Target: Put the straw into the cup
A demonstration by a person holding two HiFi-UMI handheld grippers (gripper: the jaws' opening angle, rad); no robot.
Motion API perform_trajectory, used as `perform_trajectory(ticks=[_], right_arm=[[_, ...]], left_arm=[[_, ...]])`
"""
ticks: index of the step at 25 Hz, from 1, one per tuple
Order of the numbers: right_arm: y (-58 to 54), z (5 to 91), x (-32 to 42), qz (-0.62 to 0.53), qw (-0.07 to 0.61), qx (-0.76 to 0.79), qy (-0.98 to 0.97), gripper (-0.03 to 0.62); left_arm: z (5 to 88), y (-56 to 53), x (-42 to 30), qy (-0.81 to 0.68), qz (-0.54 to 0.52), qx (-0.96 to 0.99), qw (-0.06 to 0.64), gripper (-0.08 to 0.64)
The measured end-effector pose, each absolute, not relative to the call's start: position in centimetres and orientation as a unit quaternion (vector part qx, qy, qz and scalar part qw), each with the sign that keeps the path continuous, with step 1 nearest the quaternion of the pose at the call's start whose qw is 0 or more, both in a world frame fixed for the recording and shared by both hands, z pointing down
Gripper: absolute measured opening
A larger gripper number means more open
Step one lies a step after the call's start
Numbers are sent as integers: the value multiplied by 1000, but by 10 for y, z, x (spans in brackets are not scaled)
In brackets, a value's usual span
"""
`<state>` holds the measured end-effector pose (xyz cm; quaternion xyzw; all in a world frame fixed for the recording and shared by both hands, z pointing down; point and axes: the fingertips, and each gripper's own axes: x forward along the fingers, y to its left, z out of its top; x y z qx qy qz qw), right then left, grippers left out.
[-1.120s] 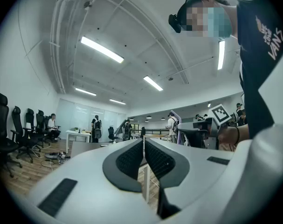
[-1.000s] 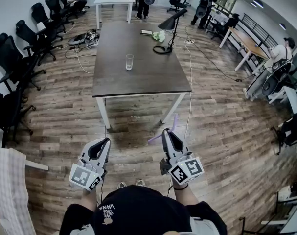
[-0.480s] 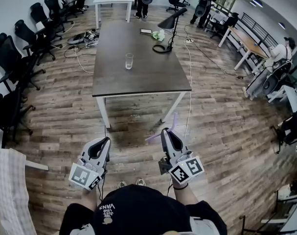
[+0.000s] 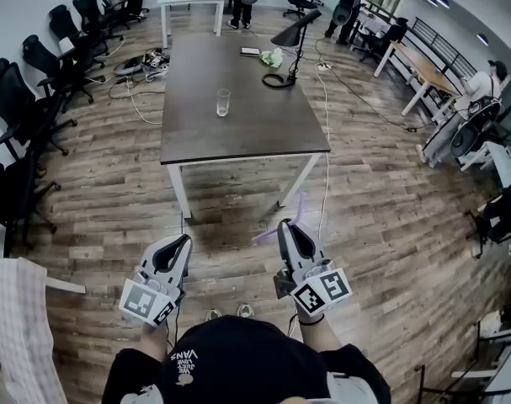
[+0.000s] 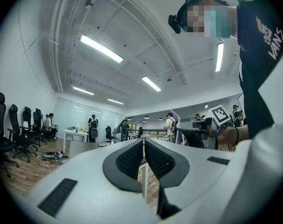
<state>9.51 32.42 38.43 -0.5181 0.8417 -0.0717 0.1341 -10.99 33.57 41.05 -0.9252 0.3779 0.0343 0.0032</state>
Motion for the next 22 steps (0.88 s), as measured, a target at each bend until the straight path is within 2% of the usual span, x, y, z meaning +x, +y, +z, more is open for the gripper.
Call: perform_trajectory(ticks=[11,22], right_arm=[[315,386,91,-68,141,-533,831,37],[246,394,114,-83,143,-516,841,37]], left_arm=[[416,325,-122,365,22,-931,3,21],[419,260,-98,386,21,-922,2,21]])
